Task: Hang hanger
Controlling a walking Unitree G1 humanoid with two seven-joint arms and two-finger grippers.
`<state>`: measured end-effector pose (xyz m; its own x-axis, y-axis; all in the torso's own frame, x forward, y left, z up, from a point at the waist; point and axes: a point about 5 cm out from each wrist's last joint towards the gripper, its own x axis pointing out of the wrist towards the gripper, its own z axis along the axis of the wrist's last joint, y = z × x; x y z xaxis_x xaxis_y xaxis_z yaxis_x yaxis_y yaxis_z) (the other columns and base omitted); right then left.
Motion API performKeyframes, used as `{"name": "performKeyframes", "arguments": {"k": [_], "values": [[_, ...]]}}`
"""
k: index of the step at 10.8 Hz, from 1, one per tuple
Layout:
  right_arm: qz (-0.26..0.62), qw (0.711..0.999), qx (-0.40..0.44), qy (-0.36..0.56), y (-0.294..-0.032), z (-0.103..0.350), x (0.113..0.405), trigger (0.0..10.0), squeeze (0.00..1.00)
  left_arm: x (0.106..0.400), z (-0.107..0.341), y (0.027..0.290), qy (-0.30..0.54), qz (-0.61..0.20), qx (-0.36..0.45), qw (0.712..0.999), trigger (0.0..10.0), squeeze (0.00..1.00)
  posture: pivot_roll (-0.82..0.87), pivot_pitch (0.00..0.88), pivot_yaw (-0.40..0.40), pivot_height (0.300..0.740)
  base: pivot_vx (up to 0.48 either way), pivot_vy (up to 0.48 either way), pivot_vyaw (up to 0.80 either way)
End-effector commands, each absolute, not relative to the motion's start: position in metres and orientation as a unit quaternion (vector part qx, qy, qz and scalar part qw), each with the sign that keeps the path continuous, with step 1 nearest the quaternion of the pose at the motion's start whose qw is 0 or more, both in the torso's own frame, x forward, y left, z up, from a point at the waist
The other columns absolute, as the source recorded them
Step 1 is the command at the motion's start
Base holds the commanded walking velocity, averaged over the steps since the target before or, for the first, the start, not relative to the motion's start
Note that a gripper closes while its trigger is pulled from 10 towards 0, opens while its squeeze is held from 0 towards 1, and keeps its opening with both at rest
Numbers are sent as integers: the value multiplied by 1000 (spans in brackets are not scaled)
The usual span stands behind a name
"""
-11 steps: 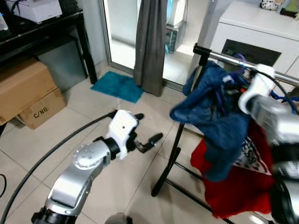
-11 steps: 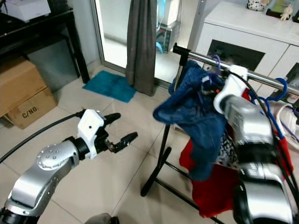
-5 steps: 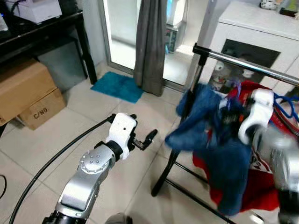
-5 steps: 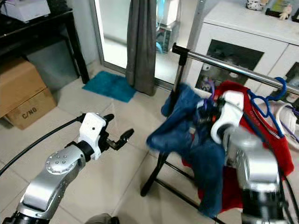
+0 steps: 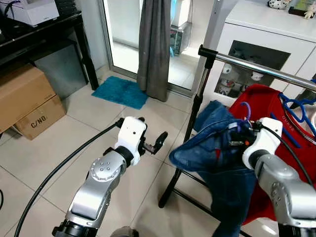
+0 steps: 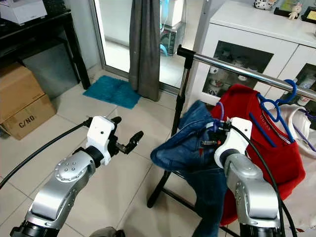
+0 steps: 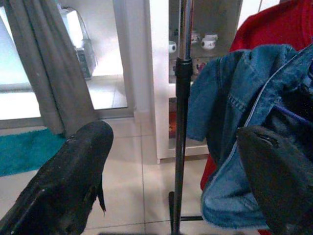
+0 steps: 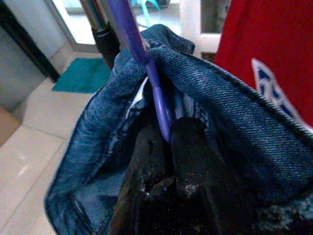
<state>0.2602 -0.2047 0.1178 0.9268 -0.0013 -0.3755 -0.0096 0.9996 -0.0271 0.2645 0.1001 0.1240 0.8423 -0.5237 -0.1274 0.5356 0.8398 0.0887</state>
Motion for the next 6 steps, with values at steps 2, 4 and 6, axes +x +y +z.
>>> {"name": "performKeyframes", "arguments": {"k": [2,4,6], "values": [[11,989,-16,147,-200,131,258,0,0,267,122,99,52,-276,61,958,10000,0,16,0,-5,740,0,0,0],[18,991,-2,133,-197,134,254,0,0,270,122,97,51,-278,52,958,10000,0,0,0,14,740,0,0,0],[14,992,3,124,-197,137,255,0,0,272,123,92,50,-286,50,956,10000,0,4,0,23,740,0,0,0]]}}
